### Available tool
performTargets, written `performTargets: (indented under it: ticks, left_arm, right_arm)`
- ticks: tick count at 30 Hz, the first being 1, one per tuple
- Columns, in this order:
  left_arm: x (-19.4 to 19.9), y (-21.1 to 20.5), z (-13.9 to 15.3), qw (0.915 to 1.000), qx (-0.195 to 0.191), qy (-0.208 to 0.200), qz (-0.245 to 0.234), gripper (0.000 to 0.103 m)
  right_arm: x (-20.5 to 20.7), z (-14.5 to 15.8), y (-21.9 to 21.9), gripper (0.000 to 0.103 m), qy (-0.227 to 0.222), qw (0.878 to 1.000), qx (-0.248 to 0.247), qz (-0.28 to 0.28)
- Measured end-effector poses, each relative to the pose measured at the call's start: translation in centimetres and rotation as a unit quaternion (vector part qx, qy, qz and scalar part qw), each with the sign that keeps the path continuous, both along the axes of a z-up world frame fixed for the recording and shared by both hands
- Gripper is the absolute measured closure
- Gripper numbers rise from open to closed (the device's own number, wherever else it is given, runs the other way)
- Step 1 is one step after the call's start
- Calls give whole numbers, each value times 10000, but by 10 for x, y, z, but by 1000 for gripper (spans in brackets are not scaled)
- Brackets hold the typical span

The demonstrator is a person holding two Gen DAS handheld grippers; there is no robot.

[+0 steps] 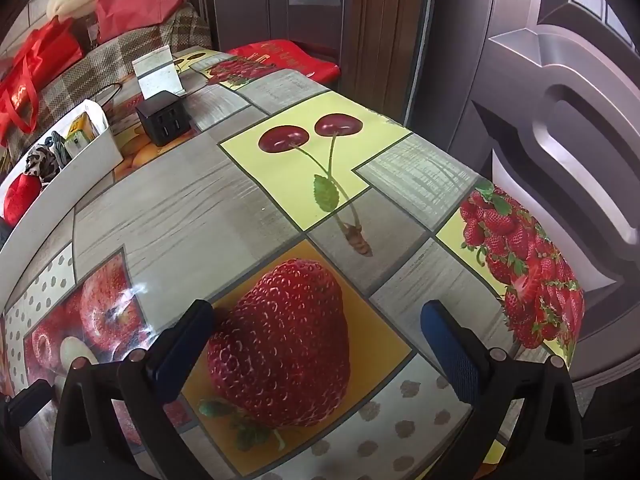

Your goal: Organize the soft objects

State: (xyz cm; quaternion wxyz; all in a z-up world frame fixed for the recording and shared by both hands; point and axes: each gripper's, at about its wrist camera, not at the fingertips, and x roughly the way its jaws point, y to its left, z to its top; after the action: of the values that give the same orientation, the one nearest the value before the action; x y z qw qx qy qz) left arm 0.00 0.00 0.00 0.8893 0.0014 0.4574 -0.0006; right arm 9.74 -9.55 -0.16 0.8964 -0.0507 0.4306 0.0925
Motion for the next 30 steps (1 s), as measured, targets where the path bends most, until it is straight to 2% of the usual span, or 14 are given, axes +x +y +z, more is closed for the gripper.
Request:
performTargets:
  ticks: [30]
  left_arm:
    - [0, 0, 0, 10000, -4, 7, -1, 1]
  right_arm:
    - [-2, -2, 10, 0, 5, 9996, -14, 287]
